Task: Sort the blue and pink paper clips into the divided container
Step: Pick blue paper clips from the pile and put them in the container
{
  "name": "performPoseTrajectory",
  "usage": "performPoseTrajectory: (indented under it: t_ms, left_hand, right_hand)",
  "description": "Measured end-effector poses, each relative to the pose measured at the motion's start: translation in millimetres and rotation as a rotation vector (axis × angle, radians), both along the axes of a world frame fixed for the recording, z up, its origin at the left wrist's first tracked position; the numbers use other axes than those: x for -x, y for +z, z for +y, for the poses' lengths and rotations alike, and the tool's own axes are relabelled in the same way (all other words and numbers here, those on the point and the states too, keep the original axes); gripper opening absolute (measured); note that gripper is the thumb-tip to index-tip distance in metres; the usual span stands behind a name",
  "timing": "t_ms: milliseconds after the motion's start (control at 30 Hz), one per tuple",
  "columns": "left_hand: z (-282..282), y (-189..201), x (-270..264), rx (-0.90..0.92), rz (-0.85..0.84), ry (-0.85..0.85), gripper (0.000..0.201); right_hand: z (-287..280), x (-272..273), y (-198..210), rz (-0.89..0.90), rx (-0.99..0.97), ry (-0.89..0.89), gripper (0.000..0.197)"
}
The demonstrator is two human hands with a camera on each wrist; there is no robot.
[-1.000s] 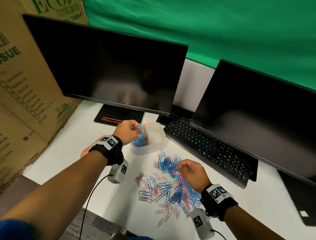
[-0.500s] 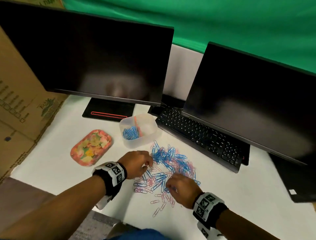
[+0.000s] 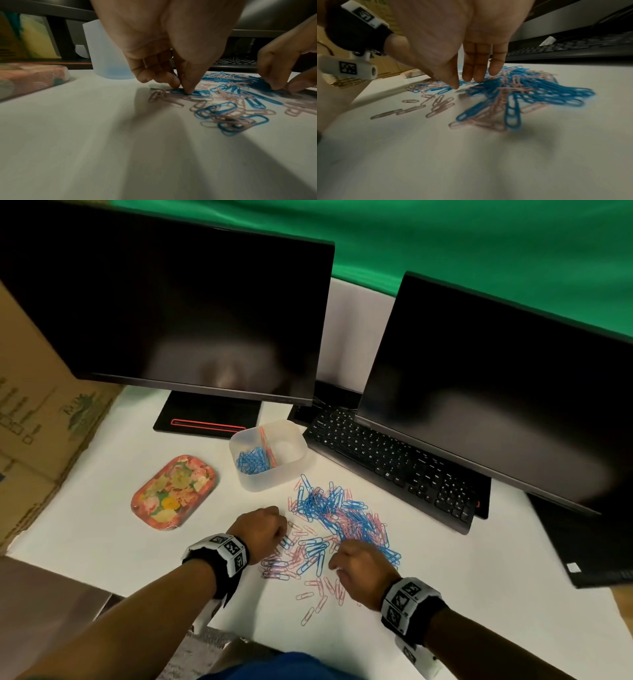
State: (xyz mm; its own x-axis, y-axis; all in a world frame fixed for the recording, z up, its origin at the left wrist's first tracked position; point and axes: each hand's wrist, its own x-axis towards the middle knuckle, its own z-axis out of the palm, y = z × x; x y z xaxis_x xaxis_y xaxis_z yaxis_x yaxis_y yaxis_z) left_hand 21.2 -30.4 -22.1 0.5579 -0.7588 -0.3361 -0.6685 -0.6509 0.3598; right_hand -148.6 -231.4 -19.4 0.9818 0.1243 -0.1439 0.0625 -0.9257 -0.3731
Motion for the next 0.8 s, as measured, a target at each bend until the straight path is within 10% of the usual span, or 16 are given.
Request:
performPoseTrajectory:
  t_ms: [467, 800]
  left_hand:
    - [4.1, 1.7, -2.9, -0.052, -0.020, -0.085, 0.017]
    - [-6.5, -1.9, -7.6, -0.079, 0.077, -0.002, 0.021]
  right_hand:
    - [7.5, -22.6, -13.5, 0.031, 0.195, 0.238, 0.012]
    - [14.6, -27.0, -7.2, 0.349, 0.017, -0.020, 0.036]
